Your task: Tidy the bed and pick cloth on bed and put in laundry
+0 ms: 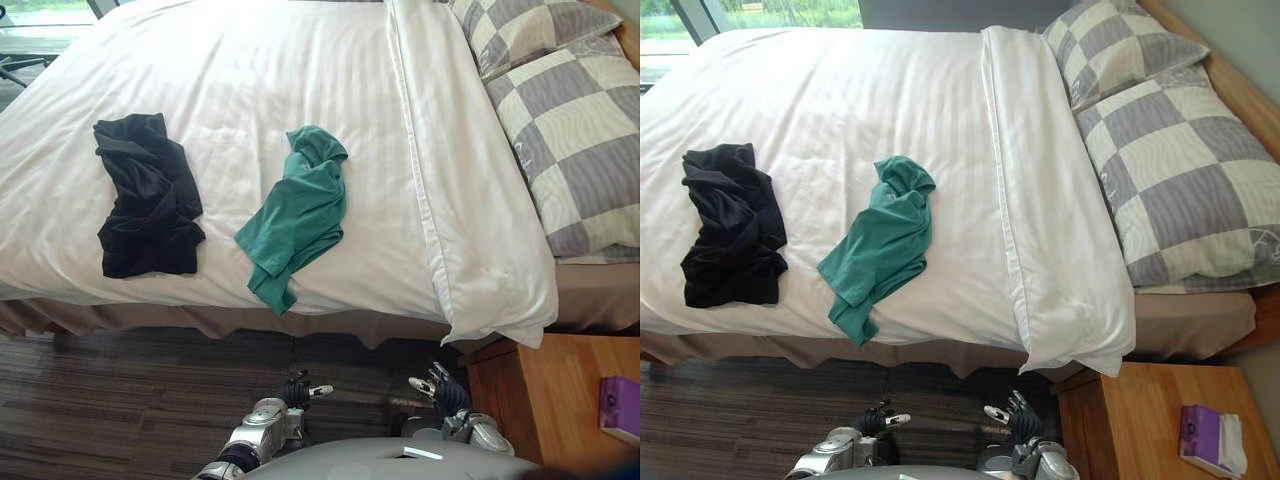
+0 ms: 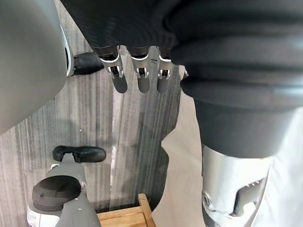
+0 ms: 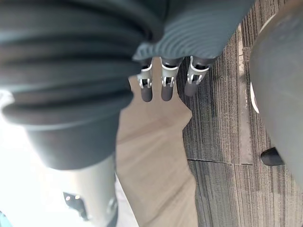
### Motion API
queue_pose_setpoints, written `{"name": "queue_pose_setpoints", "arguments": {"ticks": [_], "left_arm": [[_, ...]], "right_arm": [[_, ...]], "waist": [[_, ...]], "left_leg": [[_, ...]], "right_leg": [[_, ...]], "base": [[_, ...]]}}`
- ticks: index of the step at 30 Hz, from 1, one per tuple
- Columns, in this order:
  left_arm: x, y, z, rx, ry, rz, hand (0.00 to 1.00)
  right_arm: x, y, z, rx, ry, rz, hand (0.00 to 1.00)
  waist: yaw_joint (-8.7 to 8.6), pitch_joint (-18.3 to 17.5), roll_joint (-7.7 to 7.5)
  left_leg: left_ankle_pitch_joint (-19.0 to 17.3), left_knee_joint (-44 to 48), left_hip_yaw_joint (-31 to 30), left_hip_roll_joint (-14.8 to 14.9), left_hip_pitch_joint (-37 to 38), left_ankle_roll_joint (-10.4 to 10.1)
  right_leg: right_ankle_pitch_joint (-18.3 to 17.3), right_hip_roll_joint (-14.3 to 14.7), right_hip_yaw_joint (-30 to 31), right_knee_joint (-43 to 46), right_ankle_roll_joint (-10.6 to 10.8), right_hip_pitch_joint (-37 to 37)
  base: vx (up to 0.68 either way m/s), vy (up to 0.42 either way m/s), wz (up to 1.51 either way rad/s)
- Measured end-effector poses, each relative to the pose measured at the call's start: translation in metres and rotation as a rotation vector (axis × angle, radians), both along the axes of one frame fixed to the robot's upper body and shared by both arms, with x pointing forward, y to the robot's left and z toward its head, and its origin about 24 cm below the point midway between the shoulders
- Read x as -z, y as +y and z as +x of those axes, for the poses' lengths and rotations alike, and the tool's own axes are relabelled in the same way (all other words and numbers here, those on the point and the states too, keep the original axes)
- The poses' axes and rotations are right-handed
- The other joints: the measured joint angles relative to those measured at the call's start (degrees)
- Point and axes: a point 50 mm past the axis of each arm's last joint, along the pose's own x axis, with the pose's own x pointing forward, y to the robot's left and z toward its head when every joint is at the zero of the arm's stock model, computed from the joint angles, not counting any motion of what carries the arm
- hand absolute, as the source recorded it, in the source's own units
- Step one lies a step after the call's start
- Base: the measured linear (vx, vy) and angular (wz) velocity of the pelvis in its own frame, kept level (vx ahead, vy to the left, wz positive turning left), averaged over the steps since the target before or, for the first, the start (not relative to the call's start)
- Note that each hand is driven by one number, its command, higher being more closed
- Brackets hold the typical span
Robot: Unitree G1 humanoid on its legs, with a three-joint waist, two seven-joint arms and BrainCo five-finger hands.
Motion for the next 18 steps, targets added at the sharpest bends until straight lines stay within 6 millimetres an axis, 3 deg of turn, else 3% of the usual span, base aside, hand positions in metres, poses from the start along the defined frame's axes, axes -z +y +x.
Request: {"name": "queue_pose_setpoints", "arguments": {"ticks": [4, 6, 9, 10, 11, 12, 13, 16, 18], "left_arm": [[0.000, 0.007, -0.001, -0.048, -0.001, 0.004, 0.00], [-0.002, 0.011, 0.003, -0.081, -0.023, 0.019, 0.00], [-0.005, 0.025, 0.010, -0.132, -0.055, 0.063, 0.00], [-0.006, 0.030, 0.011, -0.143, -0.067, 0.075, 0.00], [-0.011, 0.040, 0.016, -0.182, -0.109, 0.095, 0.00], [-0.013, 0.045, 0.019, -0.200, -0.133, 0.103, 0.00], [-0.015, 0.053, 0.018, -0.236, -0.164, 0.116, 0.00], [-0.019, 0.055, 0.021, -0.299, -0.217, 0.080, 0.00], [-0.020, 0.048, 0.023, -0.322, -0.248, 0.020, 0.00]], "right_arm": [[-0.001, -0.004, 0.001, 0.029, -0.002, -0.001, 0.00], [-0.001, -0.009, 0.004, 0.062, -0.006, 0.001, 0.00], [-0.002, -0.024, 0.003, 0.139, -0.004, -0.005, 0.00], [-0.005, -0.036, 0.005, 0.169, -0.014, -0.028, 0.00], [-0.008, -0.042, 0.009, 0.202, -0.031, -0.039, 0.00], [-0.010, -0.048, 0.011, 0.217, -0.039, -0.056, 0.00], [-0.014, -0.059, 0.015, 0.219, -0.048, -0.096, 0.00], [-0.019, -0.076, 0.019, 0.221, -0.071, -0.148, 0.00], [-0.019, -0.081, 0.018, 0.211, -0.067, -0.177, 0.00]], "waist": [[-0.14, 0.4, 0.14], [-0.21, 1.9, 0.01], [-1.19, 3.5, 0.33], [-2.27, 5.4, 0.74], [-1.92, 7.4, -0.39], [-1.78, 7.8, -0.52], [-1.94, 8.0, -0.36], [-2.37, 8.3, -0.37], [-3.17, 8.4, -0.60]], "left_leg": [[-0.2, 0.2, 1.0, -0.3, -0.2, 0.2], [-2.0, 3.6, 1.8, -0.6, -1.6, 0.7], [-6.4, 16.2, 1.9, -0.7, -9.7, 1.4], [-10.4, 19.4, 3.8, 0.3, -11.3, 1.0], [-14.7, 29.6, 8.6, 3.1, -14.4, 2.4], [-15.6, 35.5, 8.6, 4.9, -16.6, 3.3], [-15.9, 41.5, 6.7, 8.4, -19.2, 3.4], [-14.4, 42.0, -2.8, 15.7, -19.9, 1.5], [-12.5, 41.2, -7.1, 18.3, -20.0, 1.0]], "right_leg": [[-0.3, -0.5, 1.2, 1.8, 0.2, -1.5], [-1.6, -1.6, 1.7, 4.8, 0.6, -3.0], [-5.6, -5.7, 1.4, 15.2, 0.6, -9.2], [-6.7, -7.7, 1.2, 19.3, 0.0, -10.9], [-8.7, -10.5, 2.0, 24.6, -0.6, -14.1], [-9.6, -11.6, 3.0, 27.4, -0.6, -16.1], [-10.3, -13.1, 5.0, 30.9, 0.2, -19.5], [-11.4, -17.2, 7.8, 34.8, 3.6, -23.5], [-11.8, -20.6, 8.1, 36.3, 6.7, -23.8]], "base": [[0.00, 0.006, -0.12], [-0.05, 0.044, -0.08], [-0.09, 0.044, 0.31], [-0.13, 0.097, 0.28], [-0.16, 0.095, 0.14], [-0.16, 0.107, -0.11], [-0.16, 0.165, -0.22], [-0.12, 0.336, 0.06], [-0.10, 0.543, 0.56]]}}
